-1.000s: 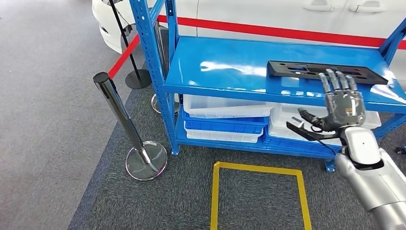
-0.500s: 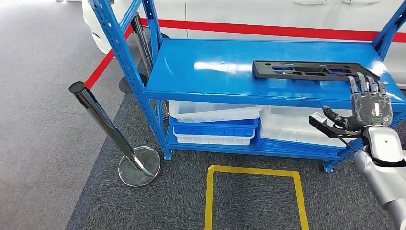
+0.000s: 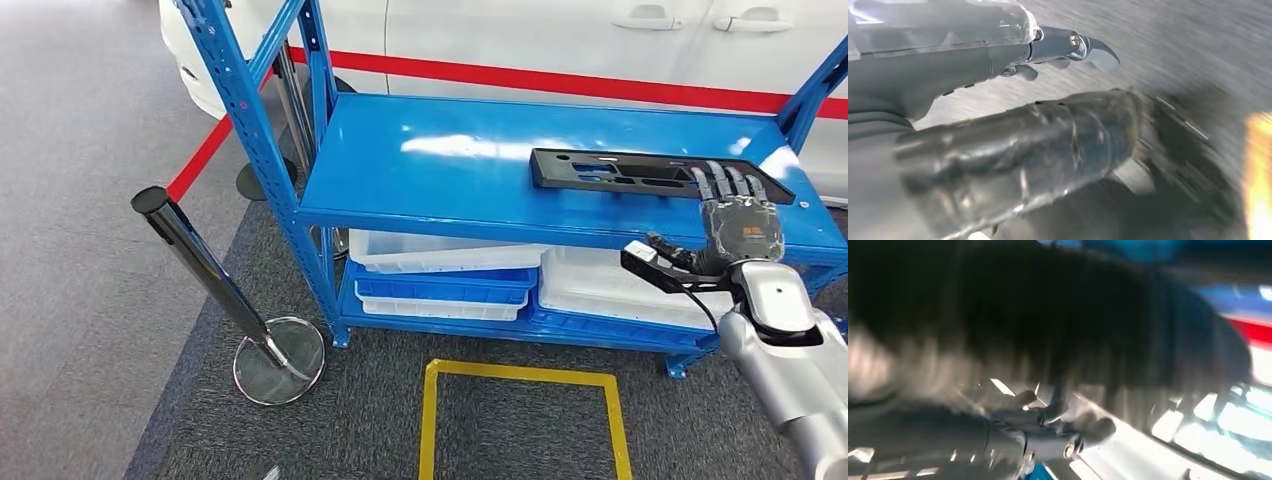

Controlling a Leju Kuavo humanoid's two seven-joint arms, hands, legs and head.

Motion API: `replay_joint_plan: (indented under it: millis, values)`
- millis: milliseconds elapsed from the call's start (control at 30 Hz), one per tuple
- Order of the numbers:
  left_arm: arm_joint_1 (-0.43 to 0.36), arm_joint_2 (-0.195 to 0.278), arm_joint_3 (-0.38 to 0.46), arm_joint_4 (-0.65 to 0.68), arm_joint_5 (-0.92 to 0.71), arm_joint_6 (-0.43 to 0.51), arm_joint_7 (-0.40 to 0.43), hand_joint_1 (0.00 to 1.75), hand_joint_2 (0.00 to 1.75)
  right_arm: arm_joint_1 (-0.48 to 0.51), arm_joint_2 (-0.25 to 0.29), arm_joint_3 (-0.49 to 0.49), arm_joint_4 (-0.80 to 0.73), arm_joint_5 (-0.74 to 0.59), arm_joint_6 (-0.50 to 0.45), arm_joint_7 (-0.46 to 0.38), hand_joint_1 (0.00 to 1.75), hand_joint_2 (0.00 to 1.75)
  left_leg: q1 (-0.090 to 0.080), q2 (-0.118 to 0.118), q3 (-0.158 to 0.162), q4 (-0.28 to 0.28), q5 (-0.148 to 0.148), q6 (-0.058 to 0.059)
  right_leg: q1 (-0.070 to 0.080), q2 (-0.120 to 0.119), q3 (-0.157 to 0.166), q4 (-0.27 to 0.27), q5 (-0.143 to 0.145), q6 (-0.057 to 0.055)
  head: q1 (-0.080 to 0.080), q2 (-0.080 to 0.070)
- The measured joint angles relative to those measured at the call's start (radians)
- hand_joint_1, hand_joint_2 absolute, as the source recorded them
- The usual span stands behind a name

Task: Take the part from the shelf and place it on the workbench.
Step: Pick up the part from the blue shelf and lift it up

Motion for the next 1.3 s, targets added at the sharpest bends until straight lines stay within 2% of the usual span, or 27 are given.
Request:
replay_joint_plan:
  millis: [67, 100, 133, 200, 233, 267, 333, 400, 467, 500, 533, 567, 600, 633, 667, 733, 800, 833, 933, 967, 1200, 1300]
  values:
    - [-0.016, -0.022, -0.004, -0.018, 0.003, -0.005, 0.0, 0.0, 0.0, 0.006, 0.009, 0.0, -0.014, -0.001, 0.01, 0.0, 0.0, 1.75, 0.003, -0.001, 0.014, 0.001, -0.012, -0.004, -0.004, -0.001, -0.079, 0.108, -0.029, 0.012, 0.0, 0.0]
    - [-0.019, -0.03, -0.006, -0.025, 0.004, -0.007, -0.001, 0.0, 0.0, 0.011, 0.013, 0.0, -0.018, -0.002, 0.011, -0.001, 0.0, 1.75, 0.005, -0.002, 0.023, 0.002, -0.021, -0.007, -0.006, -0.002, -0.106, 0.129, -0.023, 0.017, 0.001, 0.0]
    - [-0.02, -0.036, -0.006, -0.031, 0.004, -0.009, -0.003, 0.0, 0.0, 0.014, 0.016, 0.0, -0.022, -0.005, 0.013, -0.002, 0.0, 1.75, 0.007, -0.001, 0.035, 0.004, -0.031, -0.011, -0.009, -0.003, -0.115, 0.113, 0.005, 0.02, 0.0, 0.0]
    - [-0.018, -0.042, -0.006, -0.039, 0.004, -0.014, -0.003, 0.0, 0.0, 0.018, 0.02, 0.0, -0.029, -0.011, 0.017, -0.007, 0.0, 1.75, 0.011, 0.002, 0.058, 0.01, -0.056, -0.021, -0.013, -0.009, -0.09, -0.006, 0.1, 0.022, 0.001, 0.0]
    - [-0.017, -0.043, -0.006, -0.042, 0.004, -0.017, -0.003, 0.0, 0.0, 0.019, 0.022, 0.0, -0.032, -0.012, 0.02, -0.01, 0.0, 1.75, 0.012, 0.004, 0.067, 0.014, -0.068, -0.027, -0.012, -0.013, -0.077, -0.063, 0.13, 0.022, 0.001, 0.0]
    - [-0.018, -0.043, -0.006, -0.045, 0.004, -0.019, -0.004, 0.0, 0.0, 0.021, 0.024, 0.0, -0.035, -0.014, 0.024, -0.014, 0.0, 1.75, 0.012, 0.006, 0.07, 0.017, -0.077, -0.035, -0.009, -0.016, -0.068, -0.099, 0.151, 0.016, 0.002, 0.0]
    - [-0.021, -0.042, -0.005, -0.05, 0.003, -0.021, -0.007, 0.0, 0.0, 0.028, 0.027, 0.002, -0.041, -0.017, 0.026, -0.02, 0.0, 1.75, 0.01, 0.007, 0.074, 0.02, -0.087, -0.046, -0.003, -0.017, -0.069, -0.113, 0.15, -0.001, 0.002, 0.0]
    - [-0.022, -0.042, -0.006, -0.055, 0.0, -0.021, -0.014, 0.0, 0.0, 0.036, 0.03, 0.004, -0.053, -0.02, 0.025, -0.023, 0.0, 1.75, 0.009, 0.007, 0.067, 0.042, -0.085, -0.054, -0.006, -0.016, -0.06, -0.117, 0.153, -0.018, 0.001, 0.0]
    - [-0.023, -0.042, -0.006, -0.057, -0.003, -0.02, -0.024, 0.0, 0.0, 0.039, 0.032, 0.007, -0.063, -0.022, 0.023, -0.024, 0.0, 1.75, 0.012, 0.005, 0.015, 0.137, -0.088, -0.061, -0.009, -0.015, -0.043, -0.124, 0.148, -0.03, -0.001, 0.0]
    - [-0.024, -0.042, -0.006, -0.057, -0.003, -0.02, -0.028, 0.0, 0.0, 0.042, 0.034, 0.007, -0.065, -0.023, 0.023, -0.024, 0.0, 1.75, 0.013, 0.005, -0.027, 0.206, -0.104, -0.064, -0.009, -0.014, -0.034, -0.128, 0.144, -0.035, -0.001, 0.0]
    - [-0.024, -0.043, -0.006, -0.058, -0.003, -0.02, -0.031, 0.0, 0.0, 0.047, 0.037, 0.008, -0.067, -0.023, 0.022, -0.024, 0.0, 1.75, 0.014, 0.005, -0.071, 0.272, -0.132, -0.067, -0.009, -0.014, -0.027, -0.13, 0.139, -0.039, -0.002, 0.0]
    - [-0.024, -0.043, -0.006, -0.059, -0.003, -0.02, -0.032, 0.0, 0.0, 0.052, 0.04, 0.009, -0.069, -0.023, 0.022, -0.024, 0.0, 1.75, 0.014, 0.005, -0.109, 0.319, -0.16, -0.07, -0.009, -0.012, -0.02, -0.131, 0.133, -0.041, -0.003, 0.0]
    - [-0.023, -0.043, -0.006, -0.059, -0.002, -0.02, -0.033, 0.0, 0.0, 0.057, 0.042, 0.011, -0.071, -0.023, 0.022, -0.024, 0.0, 1.75, 0.014, 0.005, -0.135, 0.34, -0.175, -0.071, -0.008, -0.011, -0.013, -0.13, 0.127, -0.041, -0.002, 0.0]
    - [-0.022, -0.043, -0.006, -0.06, -0.002, -0.02, -0.033, 0.0, 0.0, 0.061, 0.044, 0.013, -0.072, -0.023, 0.022, -0.024, 0.0, 1.75, 0.014, 0.005, -0.146, 0.328, -0.163, -0.07, -0.008, -0.008, -0.006, -0.129, 0.12, -0.04, -0.003, 0.0]
    - [-0.02, -0.043, -0.006, -0.06, -0.002, -0.02, -0.033, 0.0, 0.0, 0.063, 0.046, 0.015, -0.073, -0.023, 0.022, -0.024, 0.0, 1.75, 0.014, 0.005, -0.141, 0.285, -0.125, -0.068, -0.008, -0.006, 0.002, -0.128, 0.114, -0.039, -0.003, 0.0]
    - [-0.02, -0.042, -0.006, -0.06, -0.002, -0.019, -0.033, 0.0, 0.0, 0.064, 0.047, 0.016, -0.076, -0.023, 0.022, -0.024, 0.0, 1.75, 0.013, 0.004, -0.106, 0.149, -0.024, -0.059, -0.006, -0.003, 0.017, -0.125, 0.102, -0.033, -0.002, 0.0]
    - [-0.022, -0.041, -0.006, -0.062, -0.002, -0.018, -0.033, 0.0, 0.0, 0.064, 0.048, 0.017, -0.079, -0.023, 0.022, -0.024, 0.0, 1.75, 0.009, 0.002, -0.08, 0.063, 0.015, -0.05, -0.004, -0.002, 0.02, -0.123, 0.094, -0.024, -0.002, 0.0]
    - [-0.022, -0.042, -0.006, -0.063, -0.002, -0.018, -0.033, 0.0, 0.0, 0.065, 0.049, 0.017, -0.081, -0.024, 0.022, -0.024, 0.0, 1.75, 0.009, 0.001, -0.077, 0.052, 0.014, -0.052, -0.001, -0.002, 0.019, -0.12, 0.089, -0.025, -0.002, 0.0]
    - [-0.02, -0.043, -0.006, -0.065, -0.003, -0.015, -0.032, 0.0, 0.0, 0.072, 0.05, 0.019, -0.093, -0.029, 0.027, -0.023, 0.0, 1.75, 0.009, -0.002, -0.075, 0.047, 0.026, -0.058, 0.001, -0.003, 0.017, -0.12, 0.086, -0.04, -0.002, 0.0]
    - [-0.021, -0.043, -0.006, -0.065, -0.003, -0.014, -0.032, 0.0, 0.0, 0.073, 0.05, 0.019, -0.098, -0.032, 0.031, -0.023, 0.0, 1.75, 0.008, -0.003, -0.075, 0.048, 0.026, -0.056, 0.0, -0.004, 0.017, -0.122, 0.088, -0.042, -0.002, 0.0]
    - [-0.023, -0.042, -0.006, -0.065, -0.003, -0.019, -0.031, 0.0, 0.0, 0.077, 0.05, 0.019, -0.12, -0.047, 0.044, -0.019, 0.0, 1.75, 0.005, -0.005, -0.076, 0.048, 0.023, -0.047, -0.002, -0.005, 0.024, -0.133, 0.09, -0.035, -0.002, 0.0]
    - [-0.023, -0.042, -0.006, -0.065, -0.005, -0.019, -0.029, 0.0, 0.0, 0.079, 0.052, 0.02, -0.123, -0.047, 0.046, -0.018, 0.0, 1.75, 0.003, -0.005, -0.076, 0.048, 0.022, -0.044, -0.004, -0.005, 0.025, -0.136, 0.091, -0.016, -0.002, 0.0]
